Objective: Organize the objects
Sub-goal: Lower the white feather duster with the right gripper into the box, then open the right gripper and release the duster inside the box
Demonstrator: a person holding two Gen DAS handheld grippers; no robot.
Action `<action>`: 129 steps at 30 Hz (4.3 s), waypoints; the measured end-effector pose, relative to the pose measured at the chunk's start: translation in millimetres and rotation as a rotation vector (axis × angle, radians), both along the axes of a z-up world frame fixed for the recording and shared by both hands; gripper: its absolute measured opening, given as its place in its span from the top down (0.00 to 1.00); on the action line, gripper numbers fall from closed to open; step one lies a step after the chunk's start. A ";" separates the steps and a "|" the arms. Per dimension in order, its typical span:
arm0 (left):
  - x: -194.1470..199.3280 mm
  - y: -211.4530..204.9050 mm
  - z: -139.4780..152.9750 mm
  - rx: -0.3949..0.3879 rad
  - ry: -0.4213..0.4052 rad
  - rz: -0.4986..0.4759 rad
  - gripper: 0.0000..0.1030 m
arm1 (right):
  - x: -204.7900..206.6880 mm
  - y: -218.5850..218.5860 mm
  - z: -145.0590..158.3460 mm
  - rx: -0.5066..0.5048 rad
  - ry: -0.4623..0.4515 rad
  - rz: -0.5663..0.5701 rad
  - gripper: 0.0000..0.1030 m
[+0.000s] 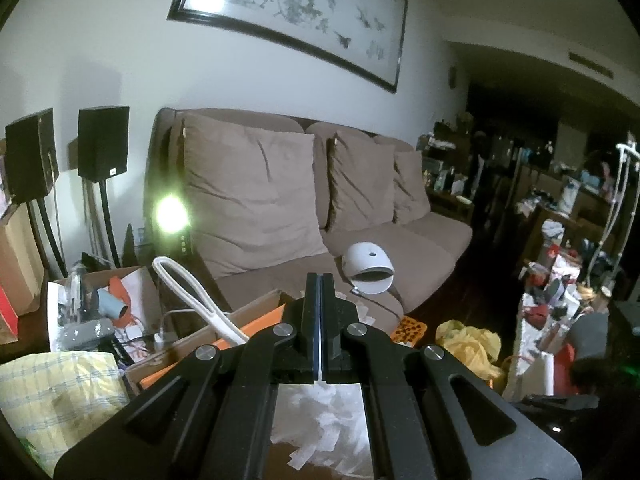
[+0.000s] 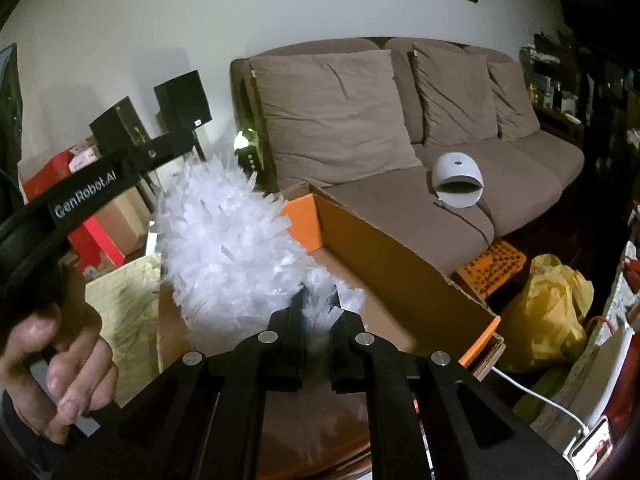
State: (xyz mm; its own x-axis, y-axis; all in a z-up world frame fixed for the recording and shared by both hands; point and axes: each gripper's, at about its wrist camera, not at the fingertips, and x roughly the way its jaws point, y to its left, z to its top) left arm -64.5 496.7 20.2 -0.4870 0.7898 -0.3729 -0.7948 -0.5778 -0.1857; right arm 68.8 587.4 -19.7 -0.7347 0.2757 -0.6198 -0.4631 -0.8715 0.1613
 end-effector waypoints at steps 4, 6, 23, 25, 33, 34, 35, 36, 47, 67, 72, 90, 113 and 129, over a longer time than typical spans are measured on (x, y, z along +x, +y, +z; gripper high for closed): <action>-4.1 1.5 -5.7 0.004 -0.013 0.000 1.00 | 0.7 4.6 -3.8 -0.001 -0.004 -0.016 0.93; -5.8 1.4 -10.8 0.002 -0.025 -0.001 1.00 | 0.4 7.1 -5.8 0.000 -0.010 -0.024 0.93; -20.7 -0.9 -33.5 -0.034 -0.089 0.008 1.00 | -9.9 9.0 -21.9 -0.005 -0.053 -0.022 0.93; -20.8 -0.1 -36.3 -0.041 -0.094 0.007 1.00 | -9.5 9.7 -22.5 -0.006 -0.053 -0.022 0.93; -17.3 17.6 -29.4 -0.054 -0.069 -0.013 1.00 | -10.2 11.6 -23.7 -0.007 -0.050 -0.035 0.93; -15.9 19.8 -27.2 -0.048 -0.065 -0.019 1.00 | -9.9 12.1 -23.8 -0.006 -0.048 -0.038 0.93; -14.4 22.1 -24.7 -0.041 -0.060 -0.026 1.00 | -8.9 13.3 -23.5 -0.005 -0.042 -0.046 0.93; -13.1 24.2 -22.6 -0.032 -0.056 -0.030 1.00 | -7.6 14.0 -22.7 -0.003 -0.033 -0.058 0.93; -7.4 34.1 -11.1 -0.023 -0.028 -0.060 1.00 | 8.9 20.8 -5.6 0.025 0.043 -0.125 0.94; -8.5 20.6 -5.9 0.002 0.005 -0.053 1.00 | 12.1 23.1 -4.8 0.035 0.052 -0.134 0.94; -12.1 12.7 0.9 0.023 0.019 -0.037 1.00 | 13.8 21.7 -2.2 0.038 0.058 -0.136 0.94; -11.5 47.4 -30.2 -0.176 -0.062 -0.115 1.00 | 2.6 20.7 -13.2 0.016 0.006 -0.108 0.96; -33.9 61.8 -64.8 -0.329 -0.244 -0.117 0.93 | -9.9 29.4 -38.9 -0.030 -0.071 -0.104 0.95; -44.2 57.6 -61.1 -0.335 -0.241 -0.109 0.89 | 0.9 36.8 -36.9 -0.125 -0.077 -0.091 0.70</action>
